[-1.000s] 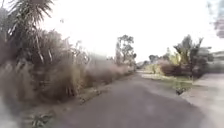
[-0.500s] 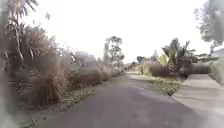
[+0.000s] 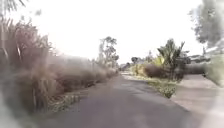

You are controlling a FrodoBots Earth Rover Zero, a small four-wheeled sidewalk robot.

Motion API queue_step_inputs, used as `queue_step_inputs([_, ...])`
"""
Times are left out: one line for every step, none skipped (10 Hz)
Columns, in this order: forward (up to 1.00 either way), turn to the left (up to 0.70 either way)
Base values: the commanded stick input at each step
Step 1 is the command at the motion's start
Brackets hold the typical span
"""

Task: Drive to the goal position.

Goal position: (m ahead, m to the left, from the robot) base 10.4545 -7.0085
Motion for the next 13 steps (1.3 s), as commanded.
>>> queue_step_inputs([0.50, 0.01])
queue_step_inputs([0.50, 0.01])
queue_step_inputs([0.50, 0.01])
queue_step_inputs([0.50, 0.01])
queue_step_inputs([0.50, 0.01])
queue_step_inputs([0.50, 0.01])
queue_step_inputs([0.50, 0.01])
queue_step_inputs([0.50, 0.01])
queue_step_inputs([0.50, 0.01])
queue_step_inputs([0.50, 0.01])
queue_step_inputs([0.50, 0.01])
queue_step_inputs([0.50, 0.01])
queue_step_inputs([0.50, -0.24])
